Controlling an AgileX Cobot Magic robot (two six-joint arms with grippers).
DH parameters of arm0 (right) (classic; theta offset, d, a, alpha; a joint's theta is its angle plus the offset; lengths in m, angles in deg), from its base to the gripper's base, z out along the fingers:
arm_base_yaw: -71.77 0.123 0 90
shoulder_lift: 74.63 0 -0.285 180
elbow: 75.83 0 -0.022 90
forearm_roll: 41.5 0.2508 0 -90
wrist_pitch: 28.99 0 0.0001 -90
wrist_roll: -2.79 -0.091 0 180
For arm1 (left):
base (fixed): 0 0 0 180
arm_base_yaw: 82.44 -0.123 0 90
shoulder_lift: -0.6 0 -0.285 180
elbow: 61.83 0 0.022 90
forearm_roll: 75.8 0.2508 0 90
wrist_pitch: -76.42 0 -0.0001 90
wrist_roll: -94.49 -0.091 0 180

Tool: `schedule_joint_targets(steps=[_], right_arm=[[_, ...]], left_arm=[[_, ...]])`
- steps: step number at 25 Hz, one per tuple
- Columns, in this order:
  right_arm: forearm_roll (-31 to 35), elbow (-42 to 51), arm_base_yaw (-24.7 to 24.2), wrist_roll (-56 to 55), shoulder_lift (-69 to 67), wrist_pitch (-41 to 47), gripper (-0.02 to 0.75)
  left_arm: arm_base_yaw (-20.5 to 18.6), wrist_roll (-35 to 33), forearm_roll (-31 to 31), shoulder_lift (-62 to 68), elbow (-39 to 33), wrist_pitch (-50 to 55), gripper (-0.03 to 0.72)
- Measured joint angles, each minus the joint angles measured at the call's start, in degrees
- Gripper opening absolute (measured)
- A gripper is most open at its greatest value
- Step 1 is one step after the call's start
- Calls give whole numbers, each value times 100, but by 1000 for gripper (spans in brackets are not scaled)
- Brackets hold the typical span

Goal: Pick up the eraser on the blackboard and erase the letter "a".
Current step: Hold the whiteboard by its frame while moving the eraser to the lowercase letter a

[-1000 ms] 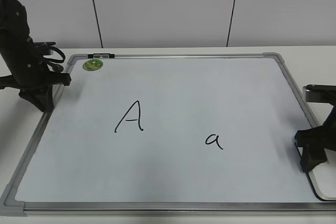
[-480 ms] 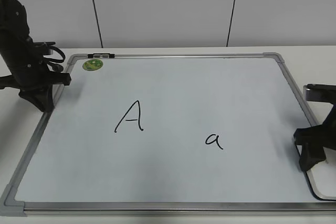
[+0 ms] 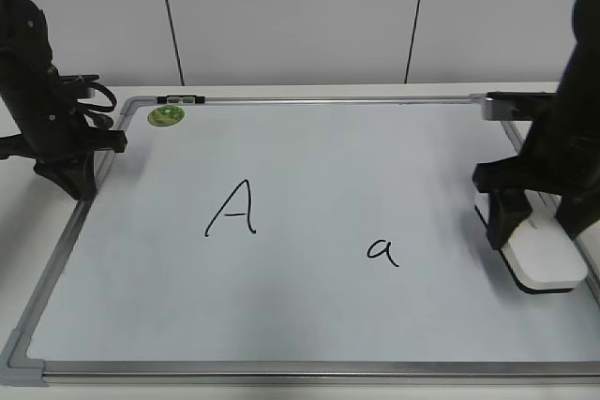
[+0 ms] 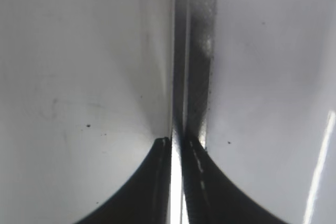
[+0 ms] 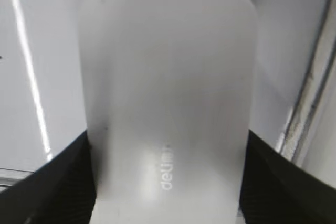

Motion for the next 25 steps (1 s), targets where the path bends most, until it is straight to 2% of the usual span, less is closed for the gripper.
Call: schedule_joint_targets(steps=[5, 11, 25], right_arm=[[-24, -828, 564, 8, -535, 277, 523], [-24, -1485, 1005, 8, -1159, 302, 523], [74, -1791, 1255, 8, -1831, 426, 522]], left_arm=[[-4, 0, -9, 0, 0, 2, 55], [-13, -2, -22, 0, 0, 12, 55], [-17, -34, -36, 0, 0, 12, 55]])
